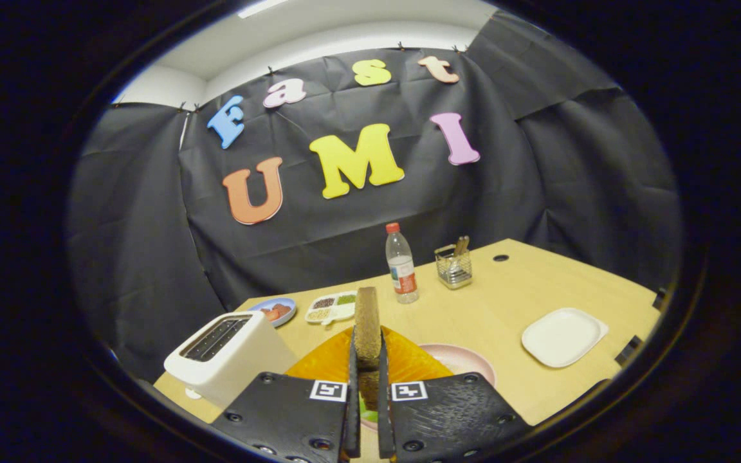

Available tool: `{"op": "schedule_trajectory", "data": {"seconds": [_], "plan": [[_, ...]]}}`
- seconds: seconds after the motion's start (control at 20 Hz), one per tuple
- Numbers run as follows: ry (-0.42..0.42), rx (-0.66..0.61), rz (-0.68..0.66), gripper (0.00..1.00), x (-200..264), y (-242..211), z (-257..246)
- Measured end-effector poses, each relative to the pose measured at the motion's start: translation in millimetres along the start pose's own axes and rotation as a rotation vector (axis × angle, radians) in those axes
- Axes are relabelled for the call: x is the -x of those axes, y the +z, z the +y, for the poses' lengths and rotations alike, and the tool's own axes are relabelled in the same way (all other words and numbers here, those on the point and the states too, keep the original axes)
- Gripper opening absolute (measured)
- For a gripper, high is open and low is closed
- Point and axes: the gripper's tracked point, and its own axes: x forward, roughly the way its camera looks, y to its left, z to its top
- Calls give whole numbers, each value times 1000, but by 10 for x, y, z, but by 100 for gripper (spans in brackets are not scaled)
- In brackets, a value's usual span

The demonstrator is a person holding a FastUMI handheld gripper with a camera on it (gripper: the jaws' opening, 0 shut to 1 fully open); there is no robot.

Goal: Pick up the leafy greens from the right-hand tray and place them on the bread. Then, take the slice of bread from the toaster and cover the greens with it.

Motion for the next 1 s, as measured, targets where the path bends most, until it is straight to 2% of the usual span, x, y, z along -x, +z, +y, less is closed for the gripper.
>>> {"op": "schedule_trajectory", "data": {"seconds": [0.4, 0.7, 0.75, 0.85, 0.95, 1.0], "plan": [[45, -81, 109, 11, -183, -442, -83], [16, -137, 128, 11, -241, -528, -428], [19, -136, 145, 16, -248, -566, -461], [38, -141, 182, 16, -276, -664, -482], [29, -132, 208, 27, -302, -753, -565], [24, -127, 210, 28, -300, -775, -608]]}}
